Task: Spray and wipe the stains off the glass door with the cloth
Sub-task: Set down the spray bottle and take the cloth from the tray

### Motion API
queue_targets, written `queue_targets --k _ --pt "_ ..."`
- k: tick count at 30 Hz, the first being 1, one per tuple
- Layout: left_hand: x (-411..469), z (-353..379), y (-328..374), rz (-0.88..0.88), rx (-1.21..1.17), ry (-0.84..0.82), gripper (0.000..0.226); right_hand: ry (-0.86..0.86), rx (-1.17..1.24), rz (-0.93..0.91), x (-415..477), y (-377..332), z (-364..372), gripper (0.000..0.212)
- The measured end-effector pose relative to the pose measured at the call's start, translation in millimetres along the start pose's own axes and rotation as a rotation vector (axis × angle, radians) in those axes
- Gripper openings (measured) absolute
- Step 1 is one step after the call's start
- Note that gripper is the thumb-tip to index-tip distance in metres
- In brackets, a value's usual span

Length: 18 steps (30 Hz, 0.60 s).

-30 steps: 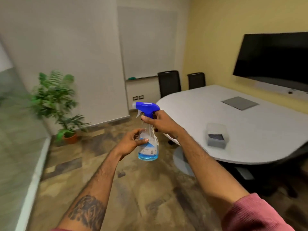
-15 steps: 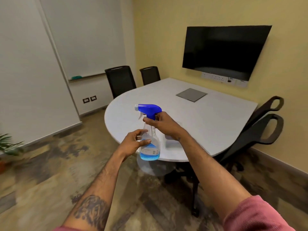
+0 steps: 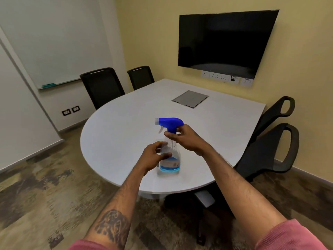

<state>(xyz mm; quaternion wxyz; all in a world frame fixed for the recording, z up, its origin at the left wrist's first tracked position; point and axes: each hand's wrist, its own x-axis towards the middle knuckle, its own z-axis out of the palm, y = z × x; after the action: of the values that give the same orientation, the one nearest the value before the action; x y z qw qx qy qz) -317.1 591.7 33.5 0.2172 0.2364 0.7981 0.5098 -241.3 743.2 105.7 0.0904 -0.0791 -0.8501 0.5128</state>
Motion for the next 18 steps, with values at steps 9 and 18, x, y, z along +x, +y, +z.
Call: queue_targets --k 9,18 --pt "112.1 33.9 -3.1 0.046 0.018 -0.089 0.055 0.117 0.005 0.124 65.4 55.3 -38.7 0.042" --pt "204.8 61.7 -33.8 0.030 -0.027 -0.181 0.058 0.177 0.035 0.224 122.6 116.2 -53.3 0.036"
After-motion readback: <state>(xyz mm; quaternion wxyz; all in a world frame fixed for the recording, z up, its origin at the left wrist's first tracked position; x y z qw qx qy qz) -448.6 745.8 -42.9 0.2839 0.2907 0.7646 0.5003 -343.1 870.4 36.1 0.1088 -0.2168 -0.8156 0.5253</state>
